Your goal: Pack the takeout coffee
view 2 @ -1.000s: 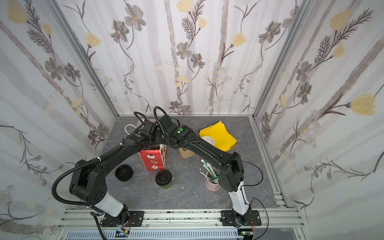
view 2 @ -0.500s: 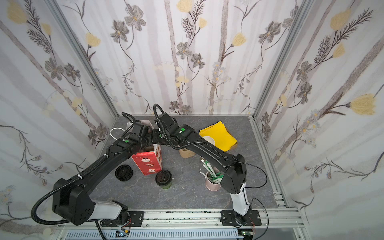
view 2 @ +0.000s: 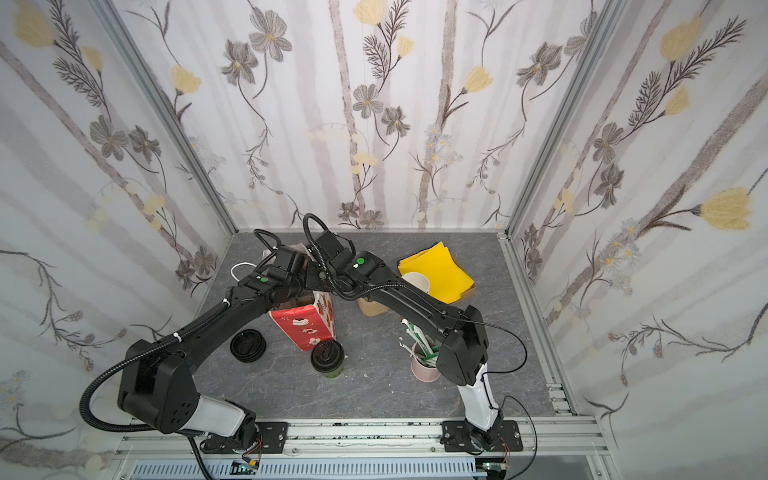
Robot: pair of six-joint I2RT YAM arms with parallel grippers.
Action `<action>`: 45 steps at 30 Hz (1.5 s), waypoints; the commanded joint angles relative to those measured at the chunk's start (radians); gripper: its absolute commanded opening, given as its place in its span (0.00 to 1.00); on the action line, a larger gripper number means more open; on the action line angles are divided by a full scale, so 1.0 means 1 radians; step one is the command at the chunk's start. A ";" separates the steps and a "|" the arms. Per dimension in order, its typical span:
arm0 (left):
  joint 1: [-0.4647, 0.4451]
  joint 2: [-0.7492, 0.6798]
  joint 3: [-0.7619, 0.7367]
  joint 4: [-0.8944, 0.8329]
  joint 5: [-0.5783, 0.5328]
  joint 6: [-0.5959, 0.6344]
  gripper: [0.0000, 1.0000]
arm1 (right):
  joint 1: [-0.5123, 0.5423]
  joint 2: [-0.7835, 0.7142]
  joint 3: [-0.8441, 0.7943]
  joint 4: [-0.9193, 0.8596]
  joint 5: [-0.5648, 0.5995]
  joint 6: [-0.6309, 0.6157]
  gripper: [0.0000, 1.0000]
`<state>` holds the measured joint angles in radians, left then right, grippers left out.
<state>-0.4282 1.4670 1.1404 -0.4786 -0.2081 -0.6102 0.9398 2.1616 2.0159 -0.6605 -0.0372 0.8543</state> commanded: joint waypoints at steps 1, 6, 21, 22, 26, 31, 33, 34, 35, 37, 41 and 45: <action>-0.017 -0.041 0.026 0.115 0.058 -0.056 0.00 | -0.003 0.030 -0.009 0.022 0.124 0.003 0.10; -0.019 -0.043 -0.008 0.105 0.021 -0.087 0.00 | 0.002 0.016 -0.014 0.009 0.145 -0.001 0.11; 0.007 -0.031 -0.073 0.098 0.005 -0.059 0.00 | 0.004 -0.034 -0.067 -0.010 0.243 -0.014 0.12; 0.014 -0.032 -0.076 0.098 0.010 -0.061 0.00 | 0.001 -0.043 -0.083 0.004 0.240 -0.014 0.12; 0.031 -0.034 -0.087 0.105 0.035 -0.071 0.00 | -0.002 -0.060 -0.121 0.048 0.228 -0.016 0.11; 0.028 -0.060 -0.088 0.165 0.098 -0.044 0.00 | 0.001 -0.041 -0.119 0.061 0.195 -0.017 0.10; 0.022 -0.091 -0.099 0.211 0.134 -0.016 0.00 | 0.004 -0.039 -0.119 0.071 0.184 -0.017 0.10; 0.020 -0.101 -0.100 0.223 0.146 -0.006 0.00 | 0.004 -0.039 -0.118 0.075 0.176 -0.017 0.10; 0.020 -0.114 -0.102 0.232 0.159 0.004 0.00 | 0.004 -0.040 -0.120 0.082 0.171 -0.017 0.10; 0.019 -0.141 -0.109 0.250 0.171 0.018 0.08 | 0.005 -0.040 -0.119 0.085 0.168 -0.015 0.10; 0.017 -0.197 -0.122 0.271 0.155 0.024 0.26 | 0.005 -0.040 -0.118 0.086 0.167 -0.015 0.10; 0.011 -0.237 -0.121 0.278 0.138 0.019 0.34 | 0.004 -0.038 -0.119 0.085 0.171 -0.014 0.10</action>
<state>-0.4133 1.2564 1.0206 -0.2424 -0.0525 -0.6003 0.9432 2.1170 1.8992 -0.6106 0.1329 0.8360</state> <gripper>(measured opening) 0.329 0.101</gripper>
